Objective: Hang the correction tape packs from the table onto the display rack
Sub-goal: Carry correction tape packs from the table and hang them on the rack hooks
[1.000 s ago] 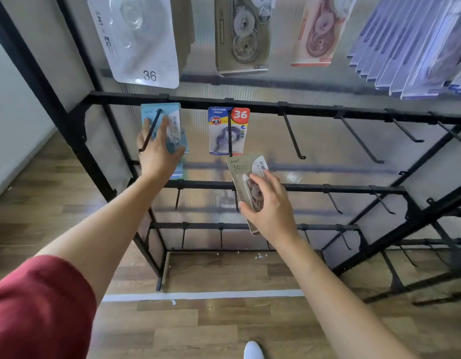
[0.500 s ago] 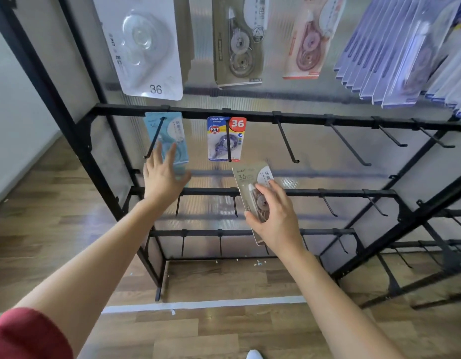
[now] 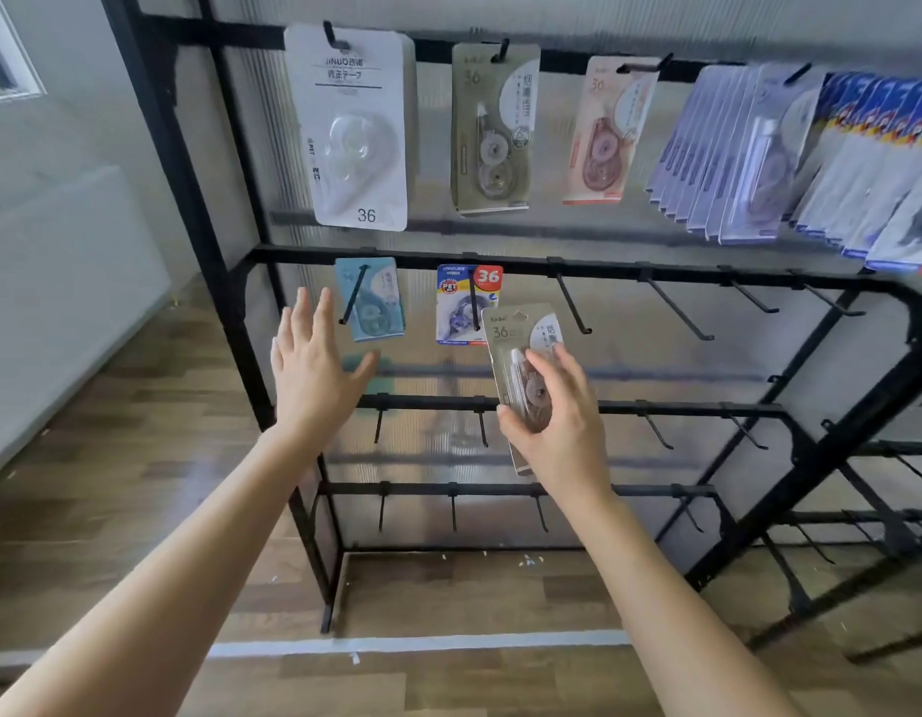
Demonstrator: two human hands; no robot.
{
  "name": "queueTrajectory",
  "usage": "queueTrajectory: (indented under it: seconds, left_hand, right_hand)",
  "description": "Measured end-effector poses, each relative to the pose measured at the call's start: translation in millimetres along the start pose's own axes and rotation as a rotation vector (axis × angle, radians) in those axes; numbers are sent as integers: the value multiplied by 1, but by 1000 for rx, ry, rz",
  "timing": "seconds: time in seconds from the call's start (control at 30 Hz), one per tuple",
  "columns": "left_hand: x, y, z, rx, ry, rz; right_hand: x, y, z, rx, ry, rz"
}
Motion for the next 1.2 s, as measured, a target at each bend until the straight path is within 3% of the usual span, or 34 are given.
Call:
queueTrajectory:
  seconds: [0.23, 0.87, 1.2]
  left_hand:
    - [20, -13, 16, 53, -36, -58]
    - [68, -44, 10, 228, 8, 26]
    - [67, -44, 7, 234, 5, 62]
  right_hand:
    - [41, 16, -26, 51, 79, 54]
    - [191, 33, -97, -34, 318, 234]
    - [209, 6, -94, -132, 289, 221]
Point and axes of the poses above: each hand's wrist, its own x-axis towards the middle knuckle, its own y-axis out of the back of the hand, z = x × y, the point moved 10 cm from there along x, towards the middle knuckle, and after that the axes turned 4 degrees about z, right-handed, at the moved point
